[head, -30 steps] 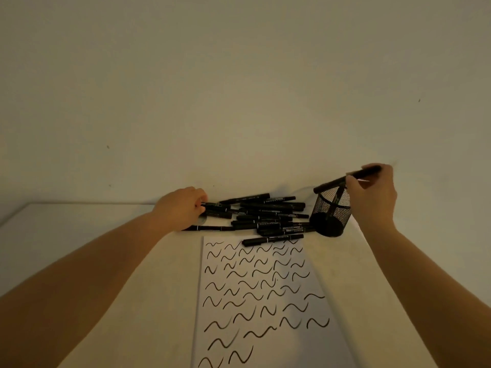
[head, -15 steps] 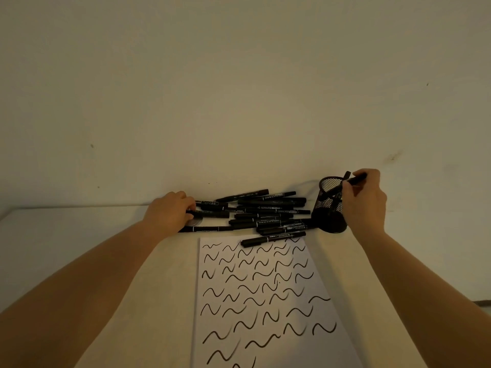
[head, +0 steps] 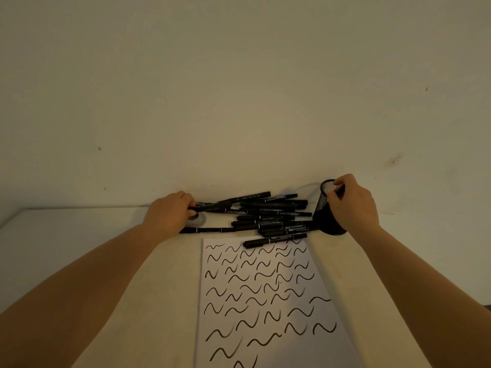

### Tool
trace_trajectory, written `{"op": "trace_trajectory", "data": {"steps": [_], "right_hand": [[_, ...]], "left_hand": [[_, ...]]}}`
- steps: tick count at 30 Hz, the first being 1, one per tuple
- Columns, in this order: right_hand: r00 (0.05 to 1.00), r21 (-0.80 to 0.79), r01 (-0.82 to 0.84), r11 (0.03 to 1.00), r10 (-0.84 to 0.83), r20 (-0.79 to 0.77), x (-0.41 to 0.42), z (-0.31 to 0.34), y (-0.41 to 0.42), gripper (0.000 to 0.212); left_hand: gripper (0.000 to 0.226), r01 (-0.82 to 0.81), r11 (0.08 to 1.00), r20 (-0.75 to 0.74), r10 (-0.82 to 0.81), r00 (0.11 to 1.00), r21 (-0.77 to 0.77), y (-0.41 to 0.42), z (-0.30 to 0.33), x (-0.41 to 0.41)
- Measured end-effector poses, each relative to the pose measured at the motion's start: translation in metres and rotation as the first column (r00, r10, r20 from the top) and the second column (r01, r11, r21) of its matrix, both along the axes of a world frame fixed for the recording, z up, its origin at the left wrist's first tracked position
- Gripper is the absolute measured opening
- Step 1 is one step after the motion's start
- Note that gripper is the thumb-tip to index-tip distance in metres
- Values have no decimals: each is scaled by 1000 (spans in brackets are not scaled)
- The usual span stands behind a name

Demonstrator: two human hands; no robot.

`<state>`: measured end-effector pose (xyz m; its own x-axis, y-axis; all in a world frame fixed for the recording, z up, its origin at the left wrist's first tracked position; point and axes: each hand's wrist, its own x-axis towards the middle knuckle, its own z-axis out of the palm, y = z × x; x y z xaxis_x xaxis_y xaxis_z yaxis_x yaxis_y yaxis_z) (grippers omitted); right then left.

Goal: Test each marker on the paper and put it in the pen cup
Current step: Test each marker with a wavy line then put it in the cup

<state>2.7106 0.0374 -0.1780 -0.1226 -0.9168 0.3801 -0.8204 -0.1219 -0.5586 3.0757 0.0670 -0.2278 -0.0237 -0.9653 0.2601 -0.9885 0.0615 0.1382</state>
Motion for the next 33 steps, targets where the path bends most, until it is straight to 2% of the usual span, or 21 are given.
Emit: {"op": "trace_trajectory", "data": {"steps": [2,5,7,9,12,15,18,20,23,27,30,33], "right_hand": [[1000,-67,2,998,-3,-4,2,2,7,25],[996,-328,60,943,-76,-36,7,9,27,28],[998,-402,60,913,-69,-8,12,13,42,25],[999,-354,0,935,19,51,21,11,60,20],[948,-115,-176,978,199,249,40,5,91,11],[889,14,-327,945,303,343,58,-6,124,8],[802,78,-423,903,334,495,72,-12,155,7],[735,91,-468,879,330,593,78,-16,171,4],[649,107,-492,864,282,707,84,-23,191,17],[544,116,-414,903,144,826,89,-33,214,23],[431,120,-378,918,59,901,88,-38,225,26],[364,122,-374,919,24,931,89,-40,234,23]], "left_hand": [[19,-14,1000,-40,13,999,-15,6,7,-6],[19,-26,999,-60,24,998,-31,19,19,-19],[19,-4,999,-91,0,996,-39,31,27,-31],[20,24,999,-156,-29,987,-34,45,35,-46],[20,75,997,-280,-76,957,-16,72,45,-70],[19,129,991,-382,-130,915,-27,105,47,-91],[17,170,985,-428,-161,889,-16,135,41,-107],[16,199,980,-438,-177,882,4,153,35,-116],[17,248,969,-466,-221,857,-3,175,28,-124],[17,221,972,-499,-229,835,-76,198,19,-126],[19,168,978,-466,-208,860,-126,211,14,-122],[18,183,967,-428,-242,871,-176,220,13,-120]]}}
